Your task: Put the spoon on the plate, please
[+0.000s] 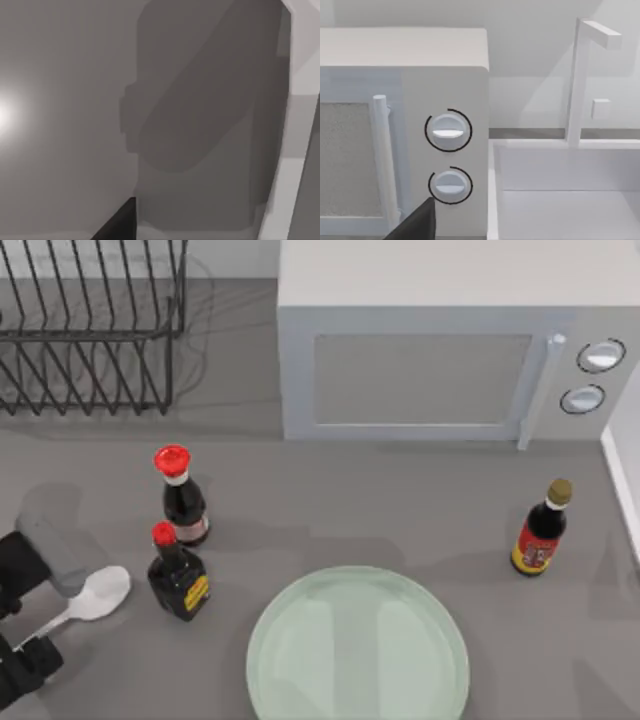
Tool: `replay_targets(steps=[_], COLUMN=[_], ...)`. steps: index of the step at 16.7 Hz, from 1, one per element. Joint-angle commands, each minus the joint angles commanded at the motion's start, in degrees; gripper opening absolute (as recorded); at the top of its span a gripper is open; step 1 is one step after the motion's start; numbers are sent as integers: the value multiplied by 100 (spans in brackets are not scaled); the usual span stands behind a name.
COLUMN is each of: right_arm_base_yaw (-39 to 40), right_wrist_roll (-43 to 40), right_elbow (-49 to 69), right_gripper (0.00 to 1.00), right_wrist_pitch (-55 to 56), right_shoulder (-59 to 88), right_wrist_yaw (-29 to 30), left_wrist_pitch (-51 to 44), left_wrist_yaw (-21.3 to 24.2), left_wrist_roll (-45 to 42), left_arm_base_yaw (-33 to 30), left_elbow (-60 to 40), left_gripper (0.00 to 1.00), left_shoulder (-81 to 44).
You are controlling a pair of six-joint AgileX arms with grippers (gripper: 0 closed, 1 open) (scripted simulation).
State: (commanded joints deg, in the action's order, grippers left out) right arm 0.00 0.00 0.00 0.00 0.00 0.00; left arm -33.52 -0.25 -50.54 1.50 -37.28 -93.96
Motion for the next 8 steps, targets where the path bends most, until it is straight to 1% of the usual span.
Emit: replay_targets(steps=[7, 8], right_arm_base_yaw=[0, 0], right_wrist_roll=[0, 0], right_elbow=[0, 0], right_gripper=[100, 100], right_wrist_pitch=[0, 0], right_shoulder=[0, 0], right_wrist_yaw=[0, 0], left_wrist_pitch=[0, -523], left_wrist_yaw=[0, 113], left_wrist_roll=[0, 56], left_arm_base_yaw=[0, 9], left_elbow=[0, -230], left_gripper=[0, 0], left_shoulder=[0, 387])
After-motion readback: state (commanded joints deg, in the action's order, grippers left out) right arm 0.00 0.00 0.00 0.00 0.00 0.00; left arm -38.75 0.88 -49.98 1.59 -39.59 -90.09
